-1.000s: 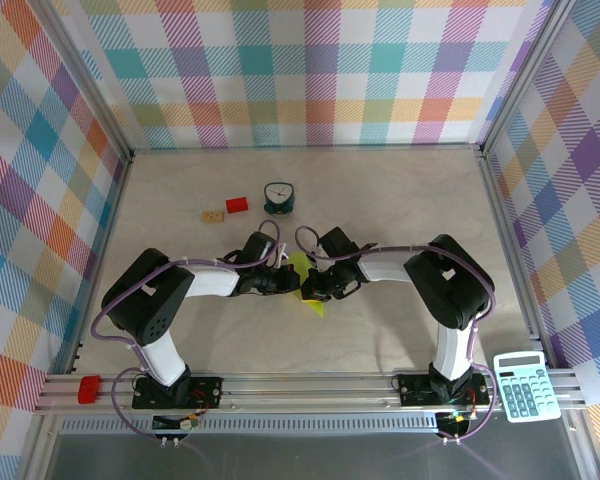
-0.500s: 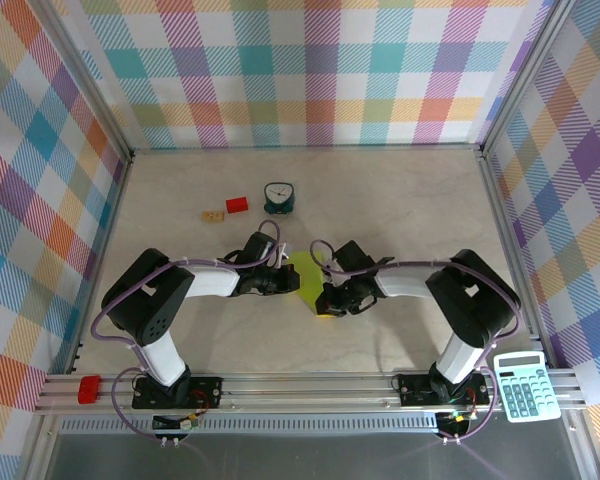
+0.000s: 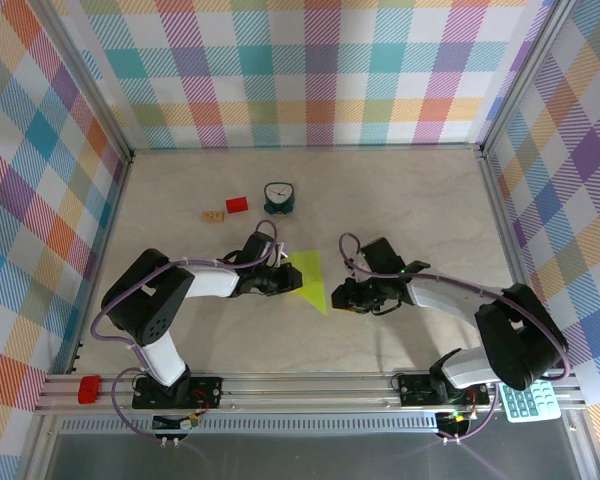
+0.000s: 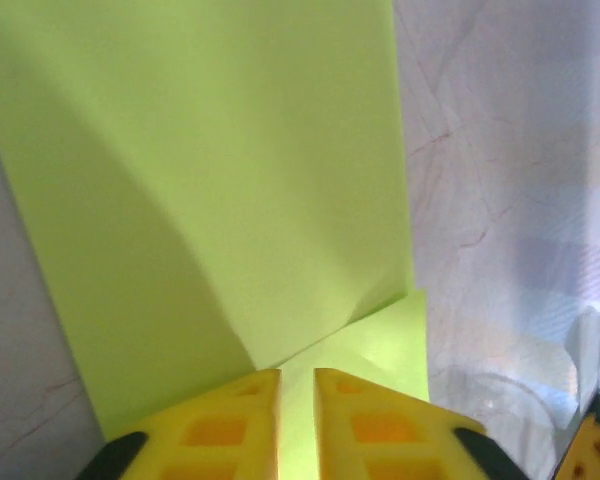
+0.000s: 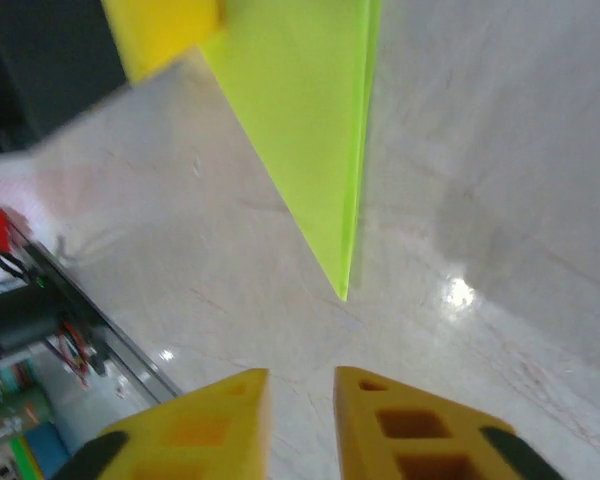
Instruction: Fold a paper plane with a square sheet of paper (fold left side to right side)
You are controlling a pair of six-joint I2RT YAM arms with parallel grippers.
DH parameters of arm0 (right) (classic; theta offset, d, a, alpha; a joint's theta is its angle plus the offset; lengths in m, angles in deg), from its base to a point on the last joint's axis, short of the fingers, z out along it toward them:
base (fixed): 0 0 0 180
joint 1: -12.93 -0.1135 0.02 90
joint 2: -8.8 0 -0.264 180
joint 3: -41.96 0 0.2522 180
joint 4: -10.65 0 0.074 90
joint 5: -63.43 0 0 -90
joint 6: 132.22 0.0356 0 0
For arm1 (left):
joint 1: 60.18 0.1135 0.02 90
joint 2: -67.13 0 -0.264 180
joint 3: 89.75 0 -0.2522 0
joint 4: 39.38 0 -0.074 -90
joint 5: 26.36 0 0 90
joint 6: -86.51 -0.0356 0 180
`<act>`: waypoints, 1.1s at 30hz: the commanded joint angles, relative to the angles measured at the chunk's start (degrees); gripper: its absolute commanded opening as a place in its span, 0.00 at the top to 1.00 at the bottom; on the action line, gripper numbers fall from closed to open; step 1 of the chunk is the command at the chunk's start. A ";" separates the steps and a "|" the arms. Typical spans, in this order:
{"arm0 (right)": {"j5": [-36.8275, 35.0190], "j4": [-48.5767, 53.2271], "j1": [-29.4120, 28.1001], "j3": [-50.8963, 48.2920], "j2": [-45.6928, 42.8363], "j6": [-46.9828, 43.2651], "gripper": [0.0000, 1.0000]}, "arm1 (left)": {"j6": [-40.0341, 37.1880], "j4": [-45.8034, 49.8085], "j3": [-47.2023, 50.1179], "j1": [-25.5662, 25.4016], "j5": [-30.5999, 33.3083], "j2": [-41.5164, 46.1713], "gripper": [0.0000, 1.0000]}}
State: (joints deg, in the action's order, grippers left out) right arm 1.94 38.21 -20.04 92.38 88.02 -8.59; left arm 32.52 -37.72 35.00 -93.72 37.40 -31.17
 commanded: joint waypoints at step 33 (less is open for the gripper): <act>7.43 -21.40 0.36 9.14 20.87 -7.63 0.78 | -4.74 4.44 7.33 7.52 5.77 16.68 0.46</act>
State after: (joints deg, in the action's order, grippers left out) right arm 9.03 17.45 -19.45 101.96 110.62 -15.78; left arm 27.17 -31.91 42.71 -86.97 43.60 -14.49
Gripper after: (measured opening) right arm 0.258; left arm 0.538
